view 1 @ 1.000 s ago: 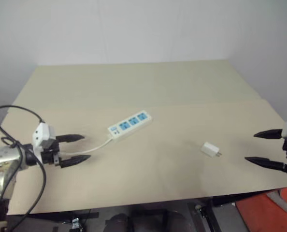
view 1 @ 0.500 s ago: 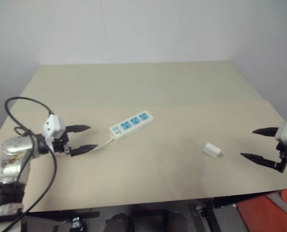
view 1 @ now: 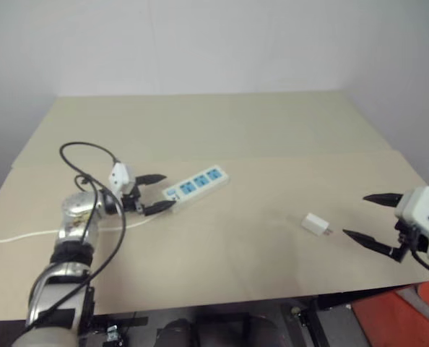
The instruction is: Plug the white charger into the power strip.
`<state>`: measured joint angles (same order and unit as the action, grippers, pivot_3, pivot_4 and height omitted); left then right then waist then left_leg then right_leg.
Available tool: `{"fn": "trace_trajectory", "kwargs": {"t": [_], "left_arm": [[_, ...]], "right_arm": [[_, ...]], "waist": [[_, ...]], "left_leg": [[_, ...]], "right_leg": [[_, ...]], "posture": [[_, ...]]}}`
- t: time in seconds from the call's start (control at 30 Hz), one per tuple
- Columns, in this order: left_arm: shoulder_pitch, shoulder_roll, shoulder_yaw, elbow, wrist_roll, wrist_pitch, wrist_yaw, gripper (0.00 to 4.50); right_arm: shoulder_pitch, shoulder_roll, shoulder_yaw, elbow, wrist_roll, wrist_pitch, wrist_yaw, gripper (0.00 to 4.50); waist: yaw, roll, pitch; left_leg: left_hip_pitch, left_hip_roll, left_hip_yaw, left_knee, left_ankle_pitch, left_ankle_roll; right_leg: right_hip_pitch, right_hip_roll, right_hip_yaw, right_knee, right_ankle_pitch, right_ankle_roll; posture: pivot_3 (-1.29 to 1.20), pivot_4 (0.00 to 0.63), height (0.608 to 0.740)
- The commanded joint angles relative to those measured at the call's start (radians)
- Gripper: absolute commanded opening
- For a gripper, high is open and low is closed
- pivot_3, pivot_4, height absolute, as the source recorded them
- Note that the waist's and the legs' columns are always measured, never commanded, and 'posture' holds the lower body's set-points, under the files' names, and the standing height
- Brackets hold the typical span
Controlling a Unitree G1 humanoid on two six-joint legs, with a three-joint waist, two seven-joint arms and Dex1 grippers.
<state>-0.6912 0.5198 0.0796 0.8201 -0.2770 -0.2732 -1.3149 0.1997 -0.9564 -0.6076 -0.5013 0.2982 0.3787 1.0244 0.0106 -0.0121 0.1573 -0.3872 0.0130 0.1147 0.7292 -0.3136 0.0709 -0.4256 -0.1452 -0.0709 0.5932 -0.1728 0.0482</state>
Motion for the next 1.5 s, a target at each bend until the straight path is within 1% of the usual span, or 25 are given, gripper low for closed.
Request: {"fn": "trace_trajectory", "kwargs": {"t": [0.03, 0.2, 0.47, 0.8, 0.87, 0.97, 1.1, 1.23, 1.33, 1.5], "left_arm": [[-0.032, -0.022, -0.007, 0.067, 0.034, -0.090, 0.020, 4.48], [-0.034, -0.045, -0.009, 0.109, 0.048, -0.126, 0.027, 4.48], [-0.016, -0.088, 0.012, 0.174, 0.044, -0.188, 0.089, 4.48], [-0.039, -0.110, 0.017, 0.220, 0.062, -0.181, 0.127, 4.48], [-0.044, -0.111, 0.019, 0.225, 0.055, -0.175, 0.104, 4.09], [-0.049, -0.112, 0.020, 0.231, 0.051, -0.162, 0.082, 3.25], [-0.052, -0.115, 0.017, 0.235, 0.060, -0.162, 0.080, 3.24], [-0.056, -0.115, 0.012, 0.238, 0.077, -0.162, 0.119, 3.24], [-0.057, -0.109, 0.016, 0.222, 0.069, -0.141, 0.091, 3.24], [-0.044, -0.089, 0.007, 0.175, 0.053, -0.104, -0.003, 3.24]], "right_arm": [[-0.002, 0.007, -0.029, -0.032, 0.018, 0.009, -0.023, 4.50], [-0.008, 0.005, -0.011, -0.017, -0.001, -0.013, -0.033, 4.50], [-0.003, 0.002, 0.001, -0.012, -0.009, -0.035, -0.034, 4.50], [0.013, 0.007, -0.015, -0.010, -0.016, -0.042, -0.035, 4.50], [0.019, 0.010, -0.016, -0.012, -0.020, -0.042, -0.039, 4.50], [0.026, 0.013, -0.016, -0.017, -0.023, -0.040, -0.043, 4.50], [0.027, 0.015, -0.017, -0.018, -0.023, -0.039, -0.048, 4.50], [0.028, 0.016, -0.013, -0.020, -0.025, -0.038, -0.053, 4.50], [0.029, 0.018, -0.010, -0.023, -0.024, -0.036, -0.059, 4.50], [0.020, 0.013, -0.003, -0.026, -0.017, -0.023, -0.060, 4.50]], "waist": [[0.000, 0.000, 0.000], [0.001, -0.002, 0.001], [0.002, -0.003, 0.001], [0.003, -0.003, 0.001], [0.003, -0.003, 0.001], [0.003, -0.003, 0.001], [0.003, -0.003, 0.001], [0.004, -0.003, 0.001], [0.004, -0.003, 0.001], [0.003, -0.003, 0.001]], "left_leg": [[0.000, 0.000, 0.000, 0.000, 0.000, 0.000], [-0.001, 0.000, 0.000, 0.001, -0.001, 0.002], [-0.001, 0.000, 0.000, 0.001, -0.002, 0.003], [0.000, 0.000, 0.000, 0.001, -0.002, 0.003], [0.000, 0.000, 0.000, 0.001, -0.002, 0.003], [-0.001, 0.000, 0.000, 0.001, -0.002, 0.003], [-0.001, 0.000, 0.000, 0.001, -0.002, 0.003], [-0.001, 0.000, 0.000, 0.001, -0.002, 0.003], [0.000, 0.000, 0.000, 0.001, -0.002, 0.003], [-0.001, 0.000, 0.000, 0.001, -0.002, 0.003]], "right_leg": [[0.000, 0.000, 0.000, 0.000, 0.000, 0.000], [0.000, 0.000, 0.000, 0.000, 0.000, 0.000], [0.000, -0.001, 0.000, 0.000, 0.001, 0.001], [0.000, -0.001, 0.000, 0.000, 0.001, 0.001], [0.001, -0.001, 0.000, 0.000, 0.001, 0.001], [0.000, -0.001, 0.000, 0.000, 0.001, 0.001], [0.000, -0.001, 0.000, 0.000, 0.001, 0.001], [0.001, -0.002, 0.000, 0.000, 0.001, 0.001], [0.001, -0.002, 0.000, 0.000, 0.001, 0.001], [0.001, -0.002, 0.000, 0.000, 0.001, 0.001]], "posture": [[0.00, 0.150, 0.740], [0.00, 0.150, 0.740], [0.00, 0.150, 0.740], [0.00, 0.150, 0.740], [0.00, 0.150, 0.740], [0.00, 0.150, 0.740], [0.00, 0.150, 0.740], [0.00, 0.150, 0.740], [0.00, 0.150, 0.740], [0.00, 0.150, 0.740]]}}
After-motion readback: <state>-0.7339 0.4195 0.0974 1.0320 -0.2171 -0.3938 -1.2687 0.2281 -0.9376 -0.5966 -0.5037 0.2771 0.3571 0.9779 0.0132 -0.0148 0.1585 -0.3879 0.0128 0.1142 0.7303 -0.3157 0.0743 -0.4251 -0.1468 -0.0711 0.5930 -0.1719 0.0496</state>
